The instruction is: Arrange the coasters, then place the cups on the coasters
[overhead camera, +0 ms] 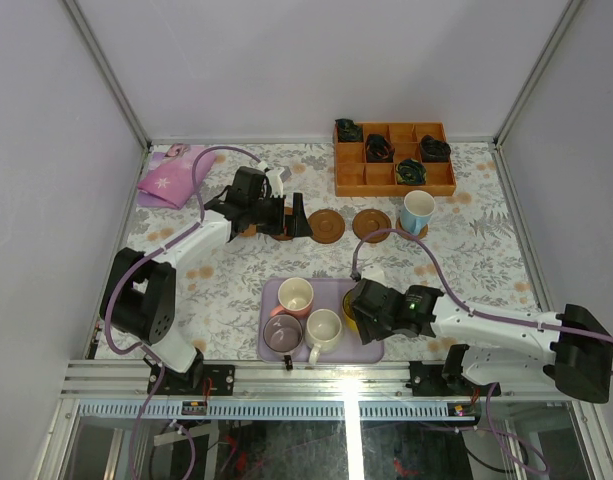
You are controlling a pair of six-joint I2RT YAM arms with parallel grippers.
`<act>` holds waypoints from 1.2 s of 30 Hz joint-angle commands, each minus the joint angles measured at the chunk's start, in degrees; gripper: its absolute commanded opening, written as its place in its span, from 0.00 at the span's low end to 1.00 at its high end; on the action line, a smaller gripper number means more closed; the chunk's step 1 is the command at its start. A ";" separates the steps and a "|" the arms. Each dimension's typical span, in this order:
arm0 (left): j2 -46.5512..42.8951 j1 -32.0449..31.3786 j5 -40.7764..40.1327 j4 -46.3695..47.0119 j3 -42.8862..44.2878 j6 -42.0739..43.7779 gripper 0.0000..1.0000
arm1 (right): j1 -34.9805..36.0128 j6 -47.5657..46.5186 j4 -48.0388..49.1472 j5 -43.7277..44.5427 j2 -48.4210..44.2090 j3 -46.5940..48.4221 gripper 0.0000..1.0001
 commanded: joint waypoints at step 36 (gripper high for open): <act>-8.10 1.41 -7.05 1.76 -1.74 0.23 0.99 | -12.67 -2.29 5.61 26.01 14.84 23.24 0.00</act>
